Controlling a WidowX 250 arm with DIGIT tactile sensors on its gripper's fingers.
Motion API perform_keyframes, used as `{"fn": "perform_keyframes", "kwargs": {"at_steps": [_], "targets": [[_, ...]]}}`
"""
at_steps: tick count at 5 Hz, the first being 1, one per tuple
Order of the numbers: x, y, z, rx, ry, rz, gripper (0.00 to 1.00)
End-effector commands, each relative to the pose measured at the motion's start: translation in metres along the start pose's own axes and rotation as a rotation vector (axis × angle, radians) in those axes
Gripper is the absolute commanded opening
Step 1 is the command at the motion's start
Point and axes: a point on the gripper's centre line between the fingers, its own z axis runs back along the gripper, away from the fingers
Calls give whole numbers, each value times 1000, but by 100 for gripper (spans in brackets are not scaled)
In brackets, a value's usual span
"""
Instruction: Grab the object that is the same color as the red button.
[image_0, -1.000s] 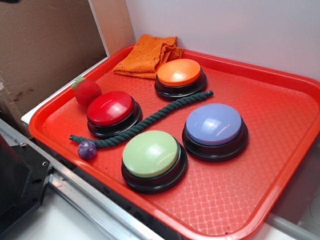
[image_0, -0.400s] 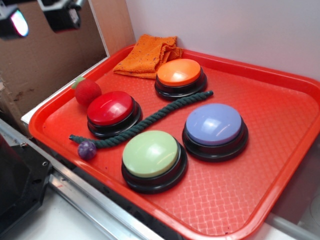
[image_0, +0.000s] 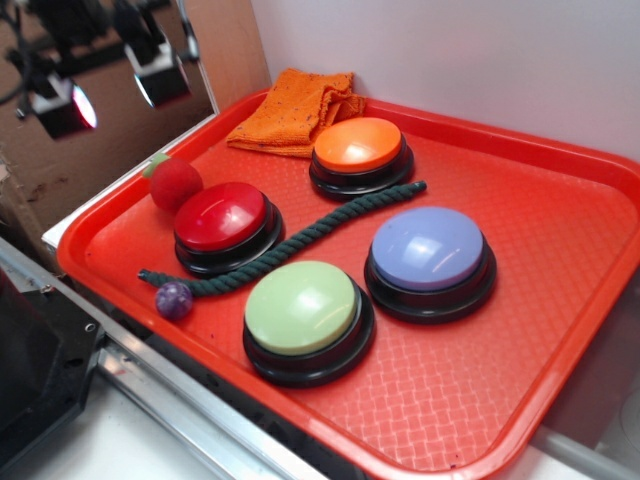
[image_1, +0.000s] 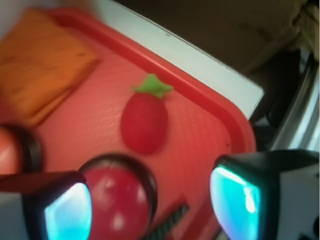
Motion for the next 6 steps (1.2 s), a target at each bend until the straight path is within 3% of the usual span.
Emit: {"fn": "perform_keyframes", "kwargs": {"at_steps": [1, 3, 4, 5, 6], "targets": [[25, -4, -46, -6, -52, 158, 100], [26, -4, -84, 92, -33, 181, 100], [25, -4, -86, 101, -35, 203, 86], [27, -4, -77, 77, -48, 189, 0], [25, -9, -53, 56, -23, 38, 0]]}}
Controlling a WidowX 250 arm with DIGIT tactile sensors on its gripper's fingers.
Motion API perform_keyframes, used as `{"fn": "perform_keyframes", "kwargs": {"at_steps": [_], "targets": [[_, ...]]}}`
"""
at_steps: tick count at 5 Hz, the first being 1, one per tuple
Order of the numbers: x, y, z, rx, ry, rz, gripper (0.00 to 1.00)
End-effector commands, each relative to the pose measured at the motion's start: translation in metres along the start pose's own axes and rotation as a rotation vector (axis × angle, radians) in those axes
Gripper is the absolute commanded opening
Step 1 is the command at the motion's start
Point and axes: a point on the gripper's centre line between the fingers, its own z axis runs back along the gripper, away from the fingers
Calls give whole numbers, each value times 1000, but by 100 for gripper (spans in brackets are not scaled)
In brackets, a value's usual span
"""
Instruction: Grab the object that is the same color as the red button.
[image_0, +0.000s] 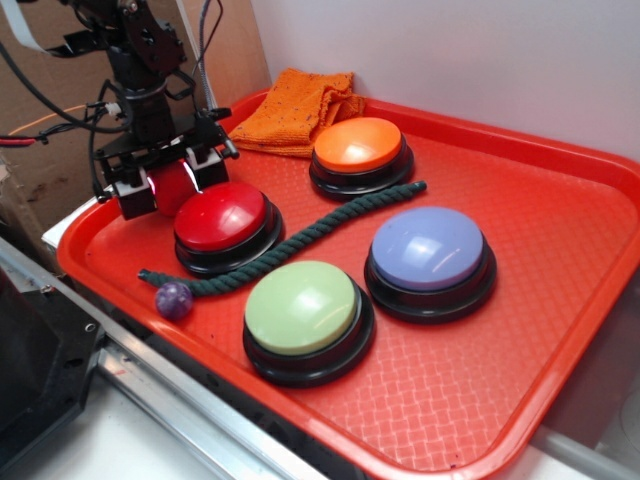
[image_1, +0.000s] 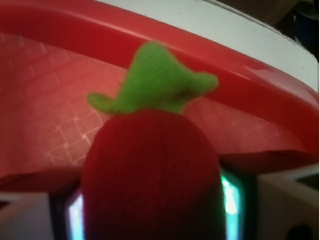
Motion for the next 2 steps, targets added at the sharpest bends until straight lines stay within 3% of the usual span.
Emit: {"fn": "perform_keyframes", "kwargs": {"at_steps": [1, 2], "targets": [[0, -13, 78, -54, 12, -389, 0], [-14, -25, 105, -83, 31, -555, 0]]}}
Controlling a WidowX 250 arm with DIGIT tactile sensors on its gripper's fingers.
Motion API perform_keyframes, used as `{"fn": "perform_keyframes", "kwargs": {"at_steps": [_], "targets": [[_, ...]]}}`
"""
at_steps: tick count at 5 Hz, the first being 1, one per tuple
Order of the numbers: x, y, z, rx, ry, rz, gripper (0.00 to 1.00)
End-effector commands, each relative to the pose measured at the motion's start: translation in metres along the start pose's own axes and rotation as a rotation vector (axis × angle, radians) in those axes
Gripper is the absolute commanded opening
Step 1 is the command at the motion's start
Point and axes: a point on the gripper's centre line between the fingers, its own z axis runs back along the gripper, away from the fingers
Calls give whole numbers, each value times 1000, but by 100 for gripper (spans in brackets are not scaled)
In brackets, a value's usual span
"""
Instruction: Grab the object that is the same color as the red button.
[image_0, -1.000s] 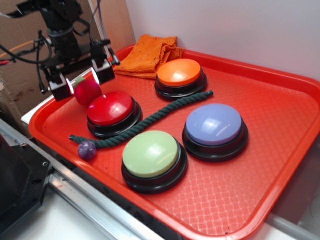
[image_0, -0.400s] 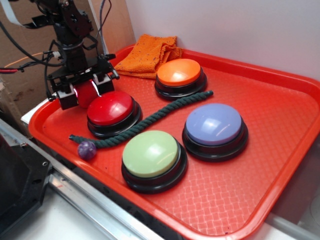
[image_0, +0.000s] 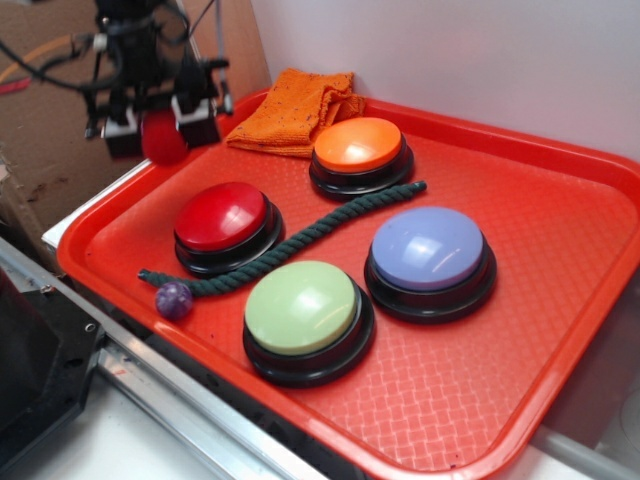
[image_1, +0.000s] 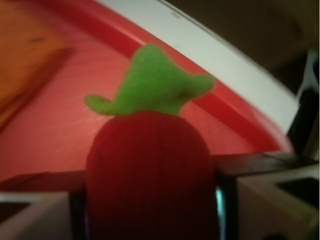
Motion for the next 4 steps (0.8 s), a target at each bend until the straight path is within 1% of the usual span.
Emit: {"fn": "perform_keyframes", "kwargs": {"at_steps": [1, 2, 3, 4], "targets": [[-25, -37, 88, -90, 5, -375, 0], [-41, -46, 116, -133, 21, -443, 0], [-63, -53, 136, -168, -18, -504, 0], [-72, -52, 137, -168, -1, -527, 0]]}}
